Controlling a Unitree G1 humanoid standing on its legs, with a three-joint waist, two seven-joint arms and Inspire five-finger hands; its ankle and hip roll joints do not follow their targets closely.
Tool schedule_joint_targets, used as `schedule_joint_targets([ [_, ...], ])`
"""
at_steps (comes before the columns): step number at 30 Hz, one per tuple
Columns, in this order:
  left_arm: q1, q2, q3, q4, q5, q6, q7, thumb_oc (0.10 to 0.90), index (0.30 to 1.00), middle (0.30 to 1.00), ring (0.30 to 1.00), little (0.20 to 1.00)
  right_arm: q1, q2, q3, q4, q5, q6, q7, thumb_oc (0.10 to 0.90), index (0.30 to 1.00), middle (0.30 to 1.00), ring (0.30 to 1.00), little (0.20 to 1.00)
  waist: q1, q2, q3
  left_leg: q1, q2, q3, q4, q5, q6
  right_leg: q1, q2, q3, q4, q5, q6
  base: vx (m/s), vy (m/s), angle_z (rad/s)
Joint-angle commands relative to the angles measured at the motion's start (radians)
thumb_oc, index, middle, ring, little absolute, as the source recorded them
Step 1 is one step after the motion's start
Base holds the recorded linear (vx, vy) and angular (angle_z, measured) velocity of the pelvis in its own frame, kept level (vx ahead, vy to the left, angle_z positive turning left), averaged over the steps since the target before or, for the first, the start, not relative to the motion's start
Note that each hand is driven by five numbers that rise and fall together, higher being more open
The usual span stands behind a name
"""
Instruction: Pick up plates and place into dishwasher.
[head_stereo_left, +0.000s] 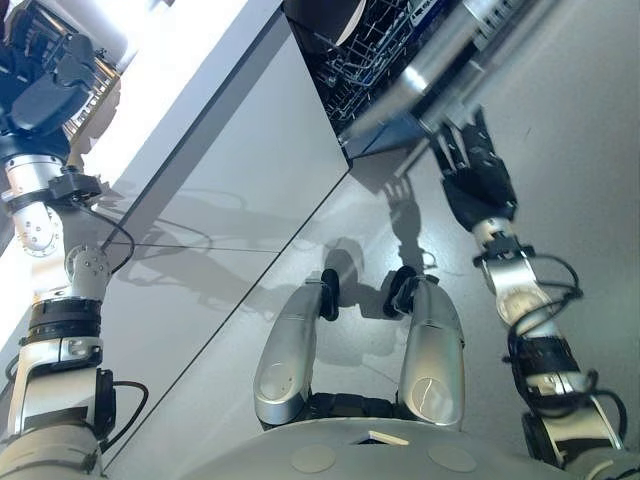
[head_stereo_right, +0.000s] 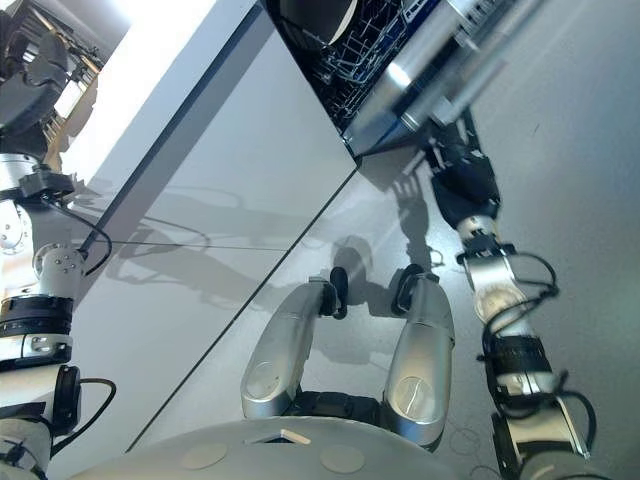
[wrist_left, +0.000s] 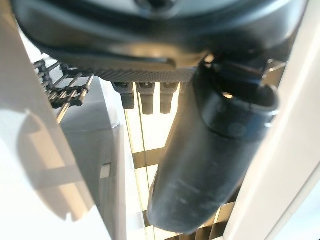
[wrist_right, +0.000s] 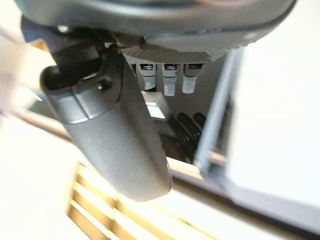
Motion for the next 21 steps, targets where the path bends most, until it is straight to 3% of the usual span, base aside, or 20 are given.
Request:
schedule_joint_targets([
  [1, 0.036, -0.031, -0.065, 0.029, -0.018, -0.016, -0.019, 0.800, 0.900, 0.900, 0.900, 0.900, -0.257, 0.136, 0.147, -0.278, -0.071, 0.038, 0.164, 0.800, 0.900, 0.900, 0.900, 0.900, 0.054, -0.090, -0.069, 0.094, -0.082, 0.061, -0.141, 0.011, 0.089, 0.050, 0.071, 0.182, -0.053, 0.015, 0.044, 0.10, 0.090, 0.41],
  [9, 0.079, -0.036, -0.050, -0.002, 0.025, 0.002, -0.027, 0.800, 0.900, 0.900, 0.900, 0.900, -0.201, 0.124, 0.052, -0.081, -0.159, -0.095, -0.058, 0.800, 0.900, 0.900, 0.900, 0.900, 0.079, -0.111, -0.145, 0.221, -0.085, 0.058, -0.285, 0.035, 0.103, 0.175, 0.070, 0.145, -0.197, 0.055, 0.087, 0.06, 0.072, 0.51],
  [14, 0.128, -0.052, -0.033, -0.042, 0.023, 0.001, -0.030, 0.800, 0.900, 0.900, 0.900, 0.900, -0.095, 0.103, 0.004, 0.034, -0.244, -0.114, -0.048, 0.800, 0.900, 0.900, 0.900, 0.900, 0.073, -0.119, -0.178, 0.271, -0.082, 0.065, -0.339, 0.033, 0.109, 0.228, 0.072, 0.140, -0.272, 0.074, 0.107, -0.01, 0.052, 0.11],
  [21, 0.253, -0.131, 0.023, -0.096, 0.028, -0.023, -0.075, 0.800, 0.900, 0.900, 0.900, 0.900, 0.163, 0.108, -0.103, 0.185, -0.356, -0.121, 0.052, 0.800, 0.900, 0.900, 0.900, 0.900, 0.055, -0.133, -0.255, 0.372, -0.084, 0.072, -0.488, 0.051, 0.107, 0.325, 0.103, 0.140, -0.422, 0.106, 0.142, -0.03, 0.028, 0.01],
])
